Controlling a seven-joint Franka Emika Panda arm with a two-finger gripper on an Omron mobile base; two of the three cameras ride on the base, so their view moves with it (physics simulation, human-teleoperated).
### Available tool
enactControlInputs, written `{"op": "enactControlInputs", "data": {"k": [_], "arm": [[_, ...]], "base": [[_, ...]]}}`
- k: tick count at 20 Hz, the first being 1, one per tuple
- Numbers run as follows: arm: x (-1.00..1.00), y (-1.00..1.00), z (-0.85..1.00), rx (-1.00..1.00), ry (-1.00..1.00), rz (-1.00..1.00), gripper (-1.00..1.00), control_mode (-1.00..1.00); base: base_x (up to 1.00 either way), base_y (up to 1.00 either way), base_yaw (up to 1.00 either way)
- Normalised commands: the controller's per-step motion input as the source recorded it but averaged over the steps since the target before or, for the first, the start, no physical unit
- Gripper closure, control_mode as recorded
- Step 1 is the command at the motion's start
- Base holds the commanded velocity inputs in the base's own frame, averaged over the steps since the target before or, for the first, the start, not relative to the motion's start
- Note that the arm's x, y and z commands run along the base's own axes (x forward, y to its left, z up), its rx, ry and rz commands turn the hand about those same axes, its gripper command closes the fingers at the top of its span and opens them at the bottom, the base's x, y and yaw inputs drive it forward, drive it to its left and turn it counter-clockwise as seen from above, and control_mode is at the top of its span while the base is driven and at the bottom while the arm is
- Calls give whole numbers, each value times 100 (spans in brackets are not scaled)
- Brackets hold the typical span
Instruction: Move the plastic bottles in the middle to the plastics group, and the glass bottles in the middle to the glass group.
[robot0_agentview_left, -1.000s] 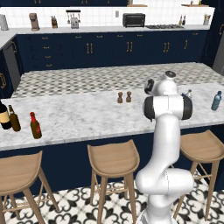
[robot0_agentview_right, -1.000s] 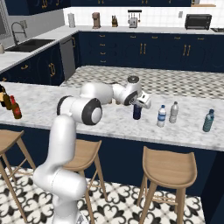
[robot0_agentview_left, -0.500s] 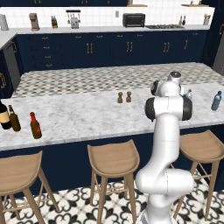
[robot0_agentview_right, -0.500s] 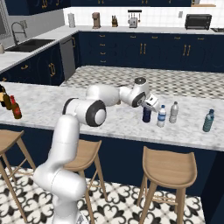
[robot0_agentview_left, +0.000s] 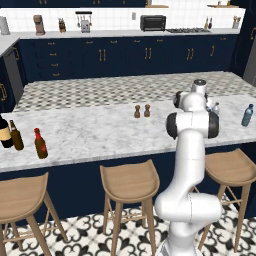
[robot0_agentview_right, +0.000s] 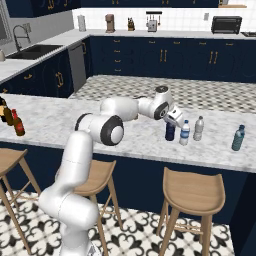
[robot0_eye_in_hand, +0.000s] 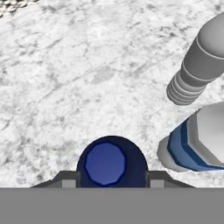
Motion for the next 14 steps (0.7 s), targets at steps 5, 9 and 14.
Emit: {"op": "enactControlInputs", "data": {"k": [5, 9, 14], "arm": [[0, -25, -2, 11, -1, -6, 100, -100], [0, -1, -14, 7, -4, -1, 100, -100], [-18, 9, -13, -2, -1, -1, 100, -100]], "base": [[0, 0, 0], [0, 0, 0], [0, 0, 0]]}}
